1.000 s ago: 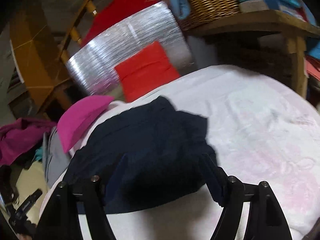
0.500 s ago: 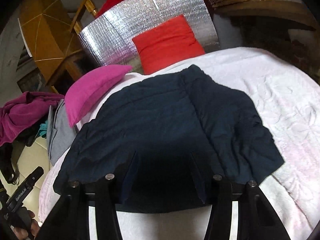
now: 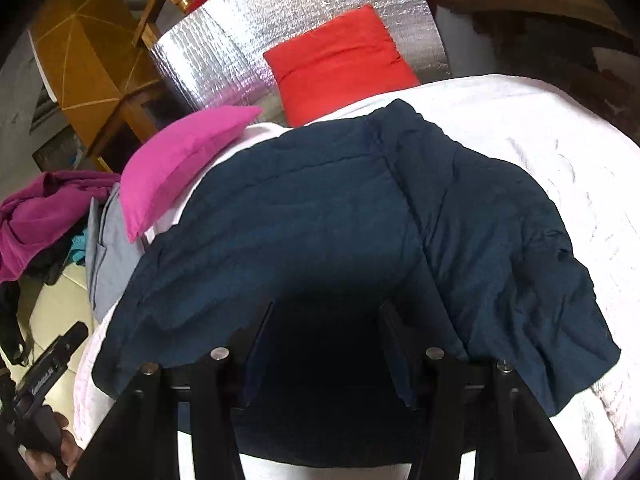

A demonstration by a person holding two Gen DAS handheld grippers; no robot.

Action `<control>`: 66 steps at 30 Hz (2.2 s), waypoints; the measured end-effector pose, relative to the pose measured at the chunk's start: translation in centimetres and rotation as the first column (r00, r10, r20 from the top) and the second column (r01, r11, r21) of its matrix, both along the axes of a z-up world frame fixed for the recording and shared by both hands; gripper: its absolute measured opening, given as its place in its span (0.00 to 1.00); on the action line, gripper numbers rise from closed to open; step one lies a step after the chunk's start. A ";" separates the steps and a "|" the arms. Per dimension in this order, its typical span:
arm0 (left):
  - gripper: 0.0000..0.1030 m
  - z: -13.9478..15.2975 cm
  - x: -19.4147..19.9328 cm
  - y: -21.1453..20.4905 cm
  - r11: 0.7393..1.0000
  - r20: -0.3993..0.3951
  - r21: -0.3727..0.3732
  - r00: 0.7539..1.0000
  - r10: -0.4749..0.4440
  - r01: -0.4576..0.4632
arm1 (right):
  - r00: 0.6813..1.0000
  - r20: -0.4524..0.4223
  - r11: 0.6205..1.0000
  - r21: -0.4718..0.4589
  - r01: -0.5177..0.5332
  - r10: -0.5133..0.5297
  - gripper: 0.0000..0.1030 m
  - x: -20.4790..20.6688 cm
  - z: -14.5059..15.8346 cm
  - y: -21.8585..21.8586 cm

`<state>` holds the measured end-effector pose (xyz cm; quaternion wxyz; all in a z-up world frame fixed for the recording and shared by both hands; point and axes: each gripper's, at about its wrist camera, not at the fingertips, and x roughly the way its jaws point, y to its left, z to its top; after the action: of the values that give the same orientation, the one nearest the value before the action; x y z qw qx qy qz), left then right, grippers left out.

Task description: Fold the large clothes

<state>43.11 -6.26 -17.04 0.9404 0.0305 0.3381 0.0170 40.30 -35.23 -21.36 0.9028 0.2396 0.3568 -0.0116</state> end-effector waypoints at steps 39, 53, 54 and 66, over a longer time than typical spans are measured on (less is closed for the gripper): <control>0.90 -2.7 12.4 3.2 0.994 -0.130 -0.075 0.989 0.065 -0.076 | 0.985 -0.115 0.992 0.011 -0.125 0.125 0.44 20.4 2.2 4.0; 0.90 -1.0 11.0 4.6 0.986 -0.102 -0.111 0.989 0.109 -0.120 | 0.971 -0.031 0.967 0.099 -0.234 0.238 0.42 20.7 4.9 7.4; 0.90 -1.0 11.0 4.7 0.985 -0.108 -0.119 0.988 0.111 -0.123 | 0.968 -0.043 0.967 0.073 -0.245 0.248 0.42 21.1 4.6 8.3; 0.90 0.6 8.4 4.6 0.985 -0.058 -0.139 0.994 0.092 -0.100 | 0.988 -0.052 0.989 -0.017 -0.144 0.143 0.58 18.5 4.2 5.5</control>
<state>51.53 -1.71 -16.48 0.9294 -0.0524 0.3634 0.0373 58.76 -29.68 -17.17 0.8944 0.2038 0.3958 0.0436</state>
